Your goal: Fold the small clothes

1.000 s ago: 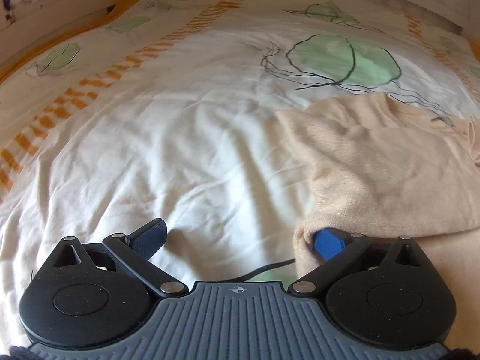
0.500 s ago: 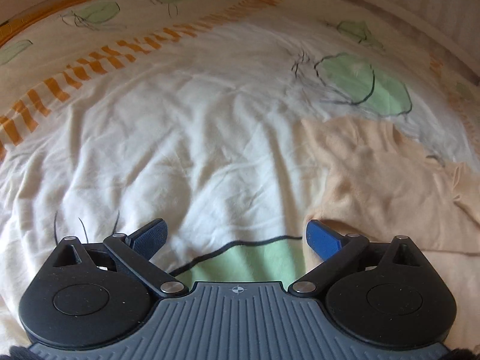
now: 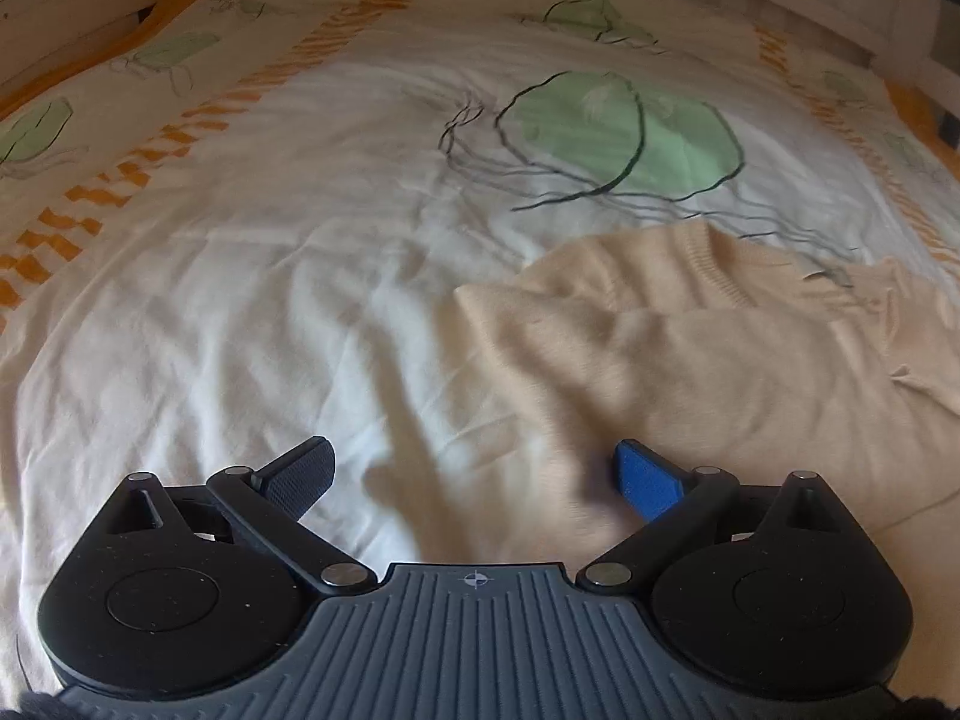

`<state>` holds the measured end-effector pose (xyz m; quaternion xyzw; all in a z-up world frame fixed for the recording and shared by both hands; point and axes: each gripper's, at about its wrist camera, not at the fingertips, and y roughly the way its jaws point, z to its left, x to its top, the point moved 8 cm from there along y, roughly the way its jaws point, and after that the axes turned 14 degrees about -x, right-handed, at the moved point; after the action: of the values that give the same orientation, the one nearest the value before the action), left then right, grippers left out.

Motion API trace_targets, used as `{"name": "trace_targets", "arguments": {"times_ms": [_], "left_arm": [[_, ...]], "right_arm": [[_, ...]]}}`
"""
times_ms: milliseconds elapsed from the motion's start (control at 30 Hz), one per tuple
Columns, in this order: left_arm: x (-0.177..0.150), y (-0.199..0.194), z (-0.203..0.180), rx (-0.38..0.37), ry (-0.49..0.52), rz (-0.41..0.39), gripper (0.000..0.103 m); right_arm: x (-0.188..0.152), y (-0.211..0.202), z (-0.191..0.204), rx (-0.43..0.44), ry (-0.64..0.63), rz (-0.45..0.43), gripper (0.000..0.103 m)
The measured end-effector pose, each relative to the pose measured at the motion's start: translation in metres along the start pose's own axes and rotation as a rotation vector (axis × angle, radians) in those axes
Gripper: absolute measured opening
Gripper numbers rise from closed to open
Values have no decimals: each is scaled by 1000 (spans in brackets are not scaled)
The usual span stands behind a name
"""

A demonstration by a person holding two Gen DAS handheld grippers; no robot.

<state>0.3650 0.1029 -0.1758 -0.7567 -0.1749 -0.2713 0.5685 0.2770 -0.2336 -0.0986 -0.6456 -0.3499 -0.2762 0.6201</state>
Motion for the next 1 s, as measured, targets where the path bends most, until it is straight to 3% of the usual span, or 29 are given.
{"name": "trace_targets", "arguments": {"times_ms": [67, 133, 267, 600, 700, 833, 1000], "left_arm": [[-4, 5, 17, -35, -85, 6, 103], [-3, 4, 19, -29, -81, 11, 103], [0, 4, 16, -16, -89, 28, 103], [4, 7, 18, -26, -110, 40, 102], [4, 7, 18, -27, -112, 40, 102], [4, 7, 19, -30, -126, 38, 102], [5, 7, 19, -24, -128, 37, 102]], "right_arm": [[7, 2, 9, -7, -21, -4, 96], [13, 6, 21, -28, -43, -8, 95], [23, 19, 47, -55, -108, -9, 82], [18, 72, 82, -116, -211, 55, 79], [13, 78, 60, -239, -221, 60, 74], [3, 74, 6, -322, -39, 133, 74], [-6, 55, -26, -277, 83, 133, 74]]}}
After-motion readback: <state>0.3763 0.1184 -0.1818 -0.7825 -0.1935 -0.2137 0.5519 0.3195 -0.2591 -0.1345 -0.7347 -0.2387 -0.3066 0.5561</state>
